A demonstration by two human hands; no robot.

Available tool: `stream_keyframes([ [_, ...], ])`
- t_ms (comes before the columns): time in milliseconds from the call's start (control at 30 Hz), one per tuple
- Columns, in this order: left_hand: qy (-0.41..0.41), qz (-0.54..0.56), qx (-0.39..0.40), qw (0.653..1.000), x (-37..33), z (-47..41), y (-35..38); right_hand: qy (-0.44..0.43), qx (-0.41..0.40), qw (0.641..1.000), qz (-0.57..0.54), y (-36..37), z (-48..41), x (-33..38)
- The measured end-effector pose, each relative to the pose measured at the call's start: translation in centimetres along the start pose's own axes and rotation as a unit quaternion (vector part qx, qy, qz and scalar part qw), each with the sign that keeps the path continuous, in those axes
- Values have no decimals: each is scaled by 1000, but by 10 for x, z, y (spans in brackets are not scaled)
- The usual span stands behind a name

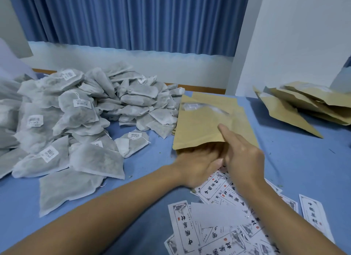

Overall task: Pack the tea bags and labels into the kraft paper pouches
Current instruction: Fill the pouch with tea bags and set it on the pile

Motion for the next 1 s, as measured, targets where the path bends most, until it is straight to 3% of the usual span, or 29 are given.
stream_keyframes([
  [33,38,7,-28,999,5,9,0,3,1,1000,-2,-1,0,-1],
  [100,104,-9,-219,970,20,27,-16,5,-28,999,17,-3,-1,-2],
  [167,78,-25,-468,880,52,38,-45,1,-52,998,32,-3,-2,-5],
  [200,21,-38,-534,844,68,43,-59,-5,-55,998,36,-2,-2,-6],
  [233,-56,-69,-541,836,84,46,-67,-10,-55,998,41,0,-2,-6],
  [267,-145,-126,-475,859,105,46,-68,-14,-56,997,46,1,-1,-6],
  [333,-296,-157,-219,916,147,52,-53,-22,-61,996,59,2,-1,-4],
  [367,-332,-126,-138,924,163,55,-46,-22,-62,996,62,2,-1,-3],
  [467,-349,-136,-100,922,181,47,-36,-14,-50,997,59,3,0,-5],
  [633,-339,-253,-135,896,179,38,-37,-10,-41,998,54,4,0,-6],
  [767,-294,-256,-183,902,164,40,-39,-3,-45,998,53,5,-1,-7],
  [867,-231,-206,-345,886,138,42,-42,0,-50,998,47,5,-1,-10],
  [933,-175,-111,-467,860,116,44,-44,-2,-59,997,44,5,-2,-10],
  [1000,-85,-121,-542,827,96,45,-43,-5,-70,997,42,5,-2,-9],
])
Point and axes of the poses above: each hand's wrist, its own z-axis away from the middle knuckle, its own y-axis out of the palm, x = y × z, the point moved 2 cm from there along -z, towards the middle knuckle, and after that the axes turned 11 degrees about y, right-handed, at the moved point
